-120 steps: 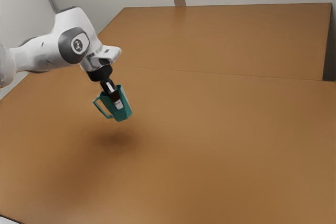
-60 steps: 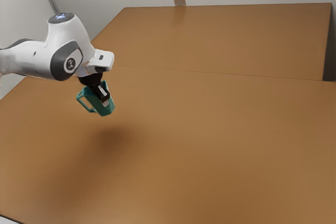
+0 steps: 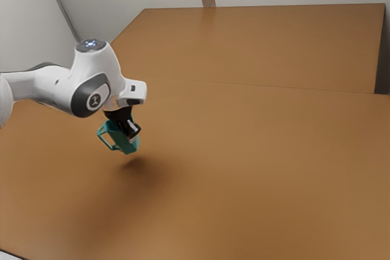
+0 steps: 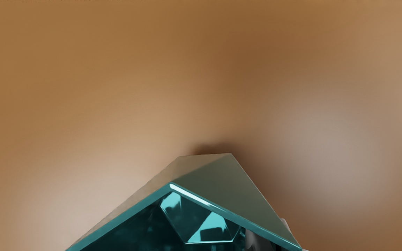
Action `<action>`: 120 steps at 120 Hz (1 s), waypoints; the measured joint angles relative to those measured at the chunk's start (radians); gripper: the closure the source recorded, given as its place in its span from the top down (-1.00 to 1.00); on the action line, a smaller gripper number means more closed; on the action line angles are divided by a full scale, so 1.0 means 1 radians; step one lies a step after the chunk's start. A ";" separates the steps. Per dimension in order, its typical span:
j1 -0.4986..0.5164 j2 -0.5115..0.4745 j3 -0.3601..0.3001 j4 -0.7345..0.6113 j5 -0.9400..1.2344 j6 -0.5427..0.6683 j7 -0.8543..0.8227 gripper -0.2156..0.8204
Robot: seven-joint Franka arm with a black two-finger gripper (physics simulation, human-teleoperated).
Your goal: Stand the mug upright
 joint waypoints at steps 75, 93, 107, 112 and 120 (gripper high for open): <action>-0.003 0.097 -0.002 0.010 -0.057 0.101 -0.131 -0.93; -0.008 0.117 0.001 0.010 -0.073 0.106 -0.149 -0.93; -0.011 0.124 0.003 0.010 -0.080 0.107 -0.159 -0.93; -0.011 0.124 0.002 0.010 -0.081 0.107 -0.161 -0.89; -0.010 0.124 0.001 0.010 -0.085 0.107 -0.163 -0.76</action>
